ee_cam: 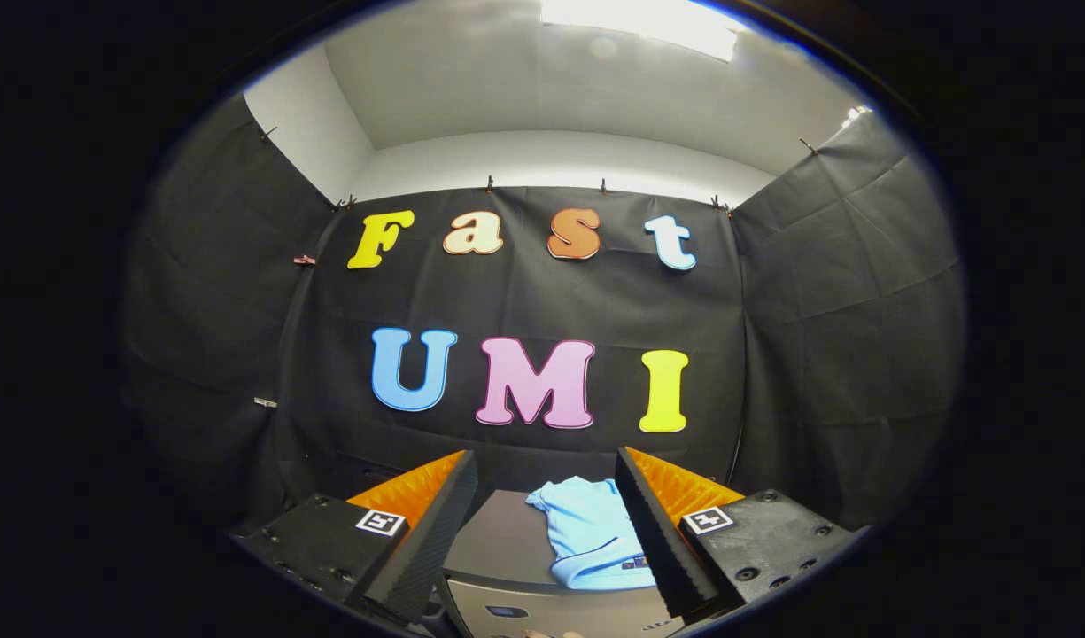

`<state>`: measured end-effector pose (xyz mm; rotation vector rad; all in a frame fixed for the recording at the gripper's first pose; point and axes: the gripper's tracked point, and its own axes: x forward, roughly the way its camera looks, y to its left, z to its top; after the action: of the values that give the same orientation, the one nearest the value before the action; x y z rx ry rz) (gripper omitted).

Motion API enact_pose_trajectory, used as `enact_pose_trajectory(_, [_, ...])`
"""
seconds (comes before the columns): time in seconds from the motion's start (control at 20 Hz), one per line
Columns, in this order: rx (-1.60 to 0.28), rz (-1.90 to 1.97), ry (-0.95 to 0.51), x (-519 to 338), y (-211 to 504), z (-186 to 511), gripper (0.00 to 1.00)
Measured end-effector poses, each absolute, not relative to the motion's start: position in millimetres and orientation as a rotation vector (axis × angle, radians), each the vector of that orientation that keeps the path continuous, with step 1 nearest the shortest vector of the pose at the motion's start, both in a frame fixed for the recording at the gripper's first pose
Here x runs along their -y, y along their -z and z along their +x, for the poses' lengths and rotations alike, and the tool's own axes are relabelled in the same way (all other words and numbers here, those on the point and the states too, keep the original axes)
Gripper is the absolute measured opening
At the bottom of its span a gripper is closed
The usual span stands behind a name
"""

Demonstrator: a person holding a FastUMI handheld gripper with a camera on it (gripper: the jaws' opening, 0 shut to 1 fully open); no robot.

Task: Put the clothes into the washing machine and then close the washing machine lid.

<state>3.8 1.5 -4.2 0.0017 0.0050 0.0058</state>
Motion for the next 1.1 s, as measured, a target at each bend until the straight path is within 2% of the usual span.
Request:
enact_pose_trajectory(0.55, [-0.026, 0.014, 0.022, 27, 2, 22, 0.98])
enact_pose_trajectory(1.1, [-0.143, -0.035, 0.111, 88, 9, 115, 0.98])
